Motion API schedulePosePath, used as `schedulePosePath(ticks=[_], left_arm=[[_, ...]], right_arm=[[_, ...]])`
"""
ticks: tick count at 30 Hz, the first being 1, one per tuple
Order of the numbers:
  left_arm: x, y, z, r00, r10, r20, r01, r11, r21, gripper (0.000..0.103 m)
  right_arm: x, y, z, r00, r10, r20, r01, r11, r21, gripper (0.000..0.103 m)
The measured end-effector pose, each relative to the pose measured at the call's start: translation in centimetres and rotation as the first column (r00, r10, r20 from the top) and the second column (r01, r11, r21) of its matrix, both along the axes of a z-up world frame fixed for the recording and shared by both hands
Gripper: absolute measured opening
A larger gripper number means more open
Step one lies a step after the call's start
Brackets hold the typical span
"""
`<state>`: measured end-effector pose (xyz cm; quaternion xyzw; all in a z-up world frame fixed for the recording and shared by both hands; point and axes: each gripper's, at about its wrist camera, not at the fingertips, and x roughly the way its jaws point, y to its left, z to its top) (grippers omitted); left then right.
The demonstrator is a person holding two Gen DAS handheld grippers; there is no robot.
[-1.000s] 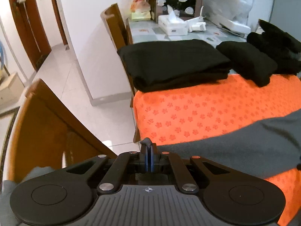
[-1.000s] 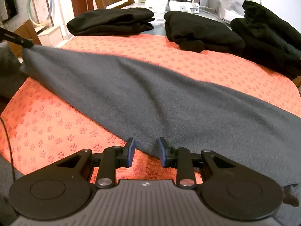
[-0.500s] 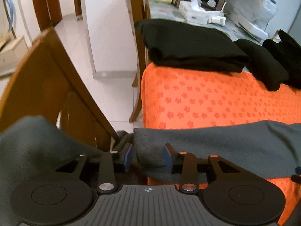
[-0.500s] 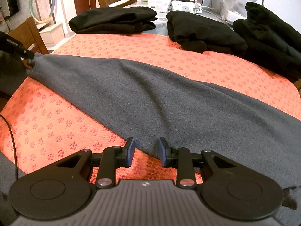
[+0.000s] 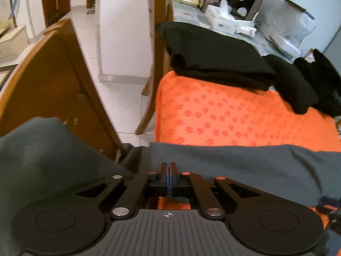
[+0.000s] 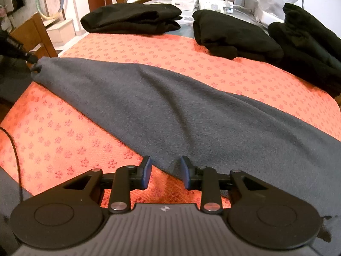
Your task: Fold clothes
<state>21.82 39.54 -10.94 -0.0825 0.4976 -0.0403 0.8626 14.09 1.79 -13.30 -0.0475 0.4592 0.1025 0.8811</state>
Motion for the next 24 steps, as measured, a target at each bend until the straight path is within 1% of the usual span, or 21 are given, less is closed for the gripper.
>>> schedulePosePath(ticks=[2,6,8,10,14,16,18,19,20,21,22,24], left_arm=[[-0.4,0.0,0.2,1.000,-0.014,0.005,0.013,0.999,0.029,0.003],[-0.6,-0.2,0.8,0.999,-0.025,0.027,0.024,0.999,0.032,0.005],[-0.4,-0.4,1.1,0.999,-0.038,0.038,0.037,0.999,0.037,0.006],[-0.3,-0.6,1.4,0.997,-0.053,0.049,0.051,0.998,0.039,0.010],[0.2,-0.6,2.3,0.996,-0.050,0.071,0.049,0.999,0.013,0.016],[0.5,-0.3,2.4,0.996,-0.045,0.074,0.045,0.999,0.002,0.023],[0.8,0.0,2.3,0.997,-0.040,0.071,0.041,0.999,-0.011,0.031],[1.0,0.1,2.2,0.997,-0.038,0.070,0.039,0.999,-0.018,0.032],[1.1,0.2,2.2,0.997,-0.035,0.069,0.037,0.999,-0.025,0.036],[1.3,0.4,2.1,0.997,-0.033,0.068,0.035,0.999,-0.032,0.040],[1.5,0.5,2.1,0.997,-0.030,0.066,0.033,0.999,-0.038,0.042],[1.8,0.8,2.0,0.998,-0.025,0.064,0.029,0.998,-0.052,0.042]], right_arm=[[0.4,0.7,1.2,0.999,0.035,0.021,-0.035,0.999,0.018,0.035],[2.8,3.3,2.9,0.989,0.142,0.042,-0.146,0.984,0.099,0.035],[4.2,5.2,3.1,0.981,0.192,0.043,-0.196,0.970,0.143,0.035],[5.7,7.2,3.1,0.971,0.235,0.037,-0.238,0.953,0.187,0.035],[7.8,11.2,2.3,0.951,0.307,0.021,-0.302,0.920,0.249,0.035],[8.4,13.0,1.8,0.947,0.321,0.020,-0.315,0.915,0.251,0.035],[9.2,14.2,1.3,0.949,0.314,0.024,-0.310,0.918,0.246,0.034],[9.6,14.8,1.1,0.952,0.306,0.028,-0.304,0.921,0.246,0.033],[9.9,15.2,1.0,0.954,0.297,0.031,-0.296,0.923,0.245,0.031],[10.2,15.6,0.8,0.956,0.292,0.031,-0.290,0.925,0.247,0.028],[10.5,16.2,0.6,0.957,0.290,0.028,-0.288,0.927,0.242,0.025],[11.1,17.3,0.0,0.955,0.296,0.019,-0.292,0.931,0.220,0.024]])
